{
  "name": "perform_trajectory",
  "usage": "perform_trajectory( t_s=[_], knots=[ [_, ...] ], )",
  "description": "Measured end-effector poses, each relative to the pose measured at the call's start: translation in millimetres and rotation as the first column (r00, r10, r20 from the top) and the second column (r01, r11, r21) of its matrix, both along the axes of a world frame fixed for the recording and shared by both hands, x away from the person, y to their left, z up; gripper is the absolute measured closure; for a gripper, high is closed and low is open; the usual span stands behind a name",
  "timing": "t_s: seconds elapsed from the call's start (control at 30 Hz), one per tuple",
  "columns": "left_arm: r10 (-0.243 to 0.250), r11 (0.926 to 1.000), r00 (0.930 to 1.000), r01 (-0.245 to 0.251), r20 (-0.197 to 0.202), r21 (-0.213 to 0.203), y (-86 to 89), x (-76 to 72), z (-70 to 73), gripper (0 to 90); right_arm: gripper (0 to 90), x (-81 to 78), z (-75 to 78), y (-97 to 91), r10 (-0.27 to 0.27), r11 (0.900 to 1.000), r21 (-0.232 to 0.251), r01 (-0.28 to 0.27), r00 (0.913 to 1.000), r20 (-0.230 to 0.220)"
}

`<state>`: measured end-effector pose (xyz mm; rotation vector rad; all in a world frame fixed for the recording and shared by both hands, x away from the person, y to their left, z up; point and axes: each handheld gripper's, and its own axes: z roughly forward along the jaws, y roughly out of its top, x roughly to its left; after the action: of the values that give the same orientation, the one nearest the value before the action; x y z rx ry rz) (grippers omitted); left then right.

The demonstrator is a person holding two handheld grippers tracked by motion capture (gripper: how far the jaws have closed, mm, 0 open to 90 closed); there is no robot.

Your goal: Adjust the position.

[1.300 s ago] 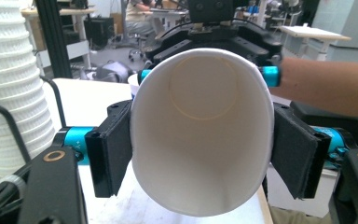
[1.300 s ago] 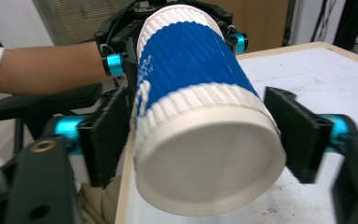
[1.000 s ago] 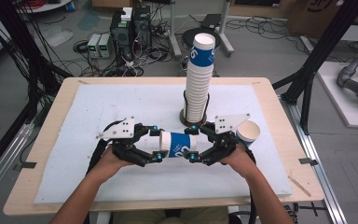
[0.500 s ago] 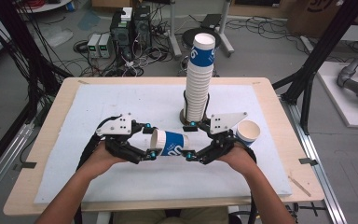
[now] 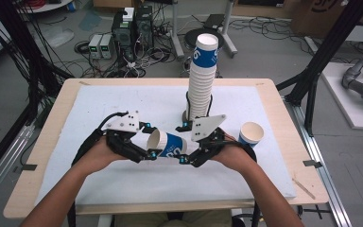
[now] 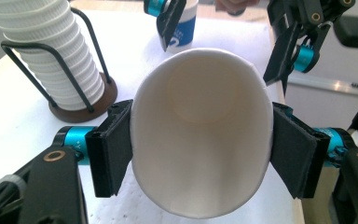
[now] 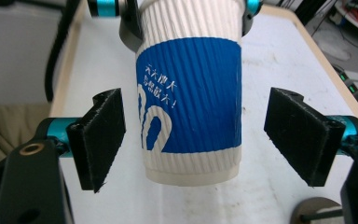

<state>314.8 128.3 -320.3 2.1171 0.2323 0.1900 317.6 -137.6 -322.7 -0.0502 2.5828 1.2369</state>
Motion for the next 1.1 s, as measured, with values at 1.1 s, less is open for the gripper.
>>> perform_trajectory(
  t_s=[1.1],
  knots=[
    [0.026,0.9894,0.9997,-0.026,0.002,0.143,-28.5,-0.3,-6.4,25.6,29.3,1.7,-15.8,32.8,-0.024,0.9707,-0.239,0.025,0.9997,0.007]
  ],
)
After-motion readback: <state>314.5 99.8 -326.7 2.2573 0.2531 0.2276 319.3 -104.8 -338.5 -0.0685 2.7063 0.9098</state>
